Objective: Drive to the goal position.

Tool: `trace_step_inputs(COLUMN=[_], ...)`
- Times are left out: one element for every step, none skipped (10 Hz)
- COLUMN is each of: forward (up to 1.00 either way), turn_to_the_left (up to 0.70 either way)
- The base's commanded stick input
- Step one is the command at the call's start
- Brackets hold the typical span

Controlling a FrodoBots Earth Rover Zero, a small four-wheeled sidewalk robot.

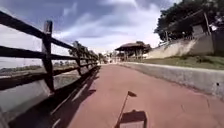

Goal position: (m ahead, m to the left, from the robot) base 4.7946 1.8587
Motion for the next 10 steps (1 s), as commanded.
trace_step_inputs(forward=[0.7,0.7,0.7,0.7,0.7,0.7,0.7,0.7,0.7,0.7], turn_to_the_left=[-0.06,-0.06,-0.06,-0.06,-0.06,-0.06,-0.06,-0.06,-0.06,-0.06])
